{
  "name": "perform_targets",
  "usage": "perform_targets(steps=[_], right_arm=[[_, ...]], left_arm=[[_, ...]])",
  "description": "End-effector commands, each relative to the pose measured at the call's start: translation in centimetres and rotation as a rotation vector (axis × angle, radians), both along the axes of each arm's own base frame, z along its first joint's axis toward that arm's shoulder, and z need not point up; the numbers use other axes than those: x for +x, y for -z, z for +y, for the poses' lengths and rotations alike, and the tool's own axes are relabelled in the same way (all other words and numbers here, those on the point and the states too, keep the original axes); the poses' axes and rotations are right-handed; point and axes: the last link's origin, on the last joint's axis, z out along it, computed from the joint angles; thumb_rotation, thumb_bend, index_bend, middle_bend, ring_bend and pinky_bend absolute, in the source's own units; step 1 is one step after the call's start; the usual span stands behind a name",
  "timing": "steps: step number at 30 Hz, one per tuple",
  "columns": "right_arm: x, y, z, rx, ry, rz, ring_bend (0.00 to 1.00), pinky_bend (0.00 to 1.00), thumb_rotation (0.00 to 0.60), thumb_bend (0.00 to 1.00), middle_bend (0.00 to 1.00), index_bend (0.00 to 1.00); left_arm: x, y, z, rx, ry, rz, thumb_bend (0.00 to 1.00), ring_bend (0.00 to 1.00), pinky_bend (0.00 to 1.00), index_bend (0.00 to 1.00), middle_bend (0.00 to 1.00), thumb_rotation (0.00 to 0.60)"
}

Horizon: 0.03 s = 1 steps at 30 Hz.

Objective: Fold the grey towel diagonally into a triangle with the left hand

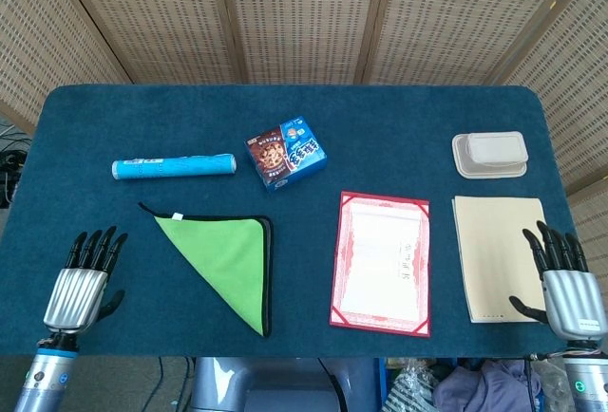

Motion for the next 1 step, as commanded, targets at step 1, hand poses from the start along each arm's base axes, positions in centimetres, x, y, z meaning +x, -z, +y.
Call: perform_targets(steps=[1], right_arm=[[0.09, 0.25, -0.01, 0.010, -0.004, 0.004, 0.00, 0.00, 0.600, 0.00, 0.00, 0.00]], left_arm=[[0.31, -0.53, 0.04, 0.023, 0.015, -0.019, 0.29, 0.00, 0.00, 0.00, 0.00, 0.600]])
